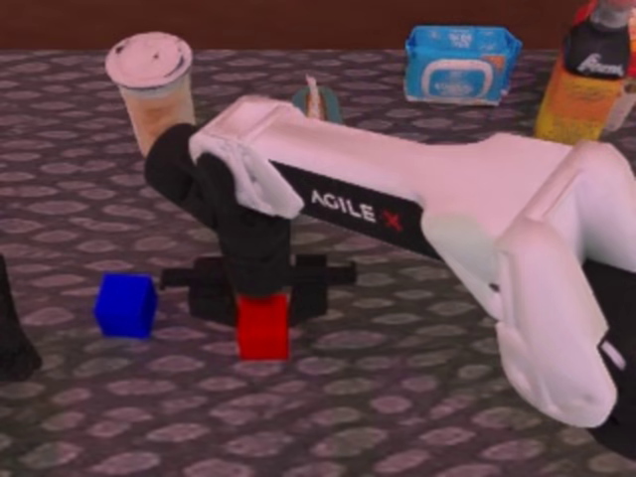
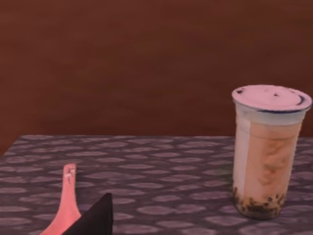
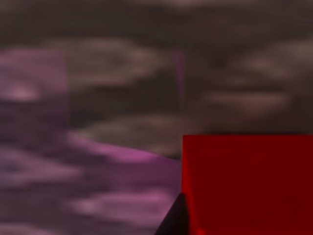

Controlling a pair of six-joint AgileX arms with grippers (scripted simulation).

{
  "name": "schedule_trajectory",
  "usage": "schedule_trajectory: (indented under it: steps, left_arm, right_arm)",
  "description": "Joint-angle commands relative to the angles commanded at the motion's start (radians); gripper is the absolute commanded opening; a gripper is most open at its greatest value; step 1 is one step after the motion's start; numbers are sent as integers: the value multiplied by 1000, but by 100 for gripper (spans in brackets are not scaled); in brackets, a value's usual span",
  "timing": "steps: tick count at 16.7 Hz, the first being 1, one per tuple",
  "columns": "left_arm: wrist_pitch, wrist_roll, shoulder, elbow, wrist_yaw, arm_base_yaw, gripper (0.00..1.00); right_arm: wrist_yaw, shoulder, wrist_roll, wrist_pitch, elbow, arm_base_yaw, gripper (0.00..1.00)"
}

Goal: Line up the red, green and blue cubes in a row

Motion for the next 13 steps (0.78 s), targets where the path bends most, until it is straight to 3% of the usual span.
schedule_trajectory:
  steps: [4, 13]
  left_arm:
    - [0, 0, 0, 0, 0, 0, 100]
    - [0, 0, 0, 0, 0, 0, 100]
  right_arm:
    - [0, 0, 0, 0, 0, 0, 98]
    - [0, 0, 0, 0, 0, -3, 100]
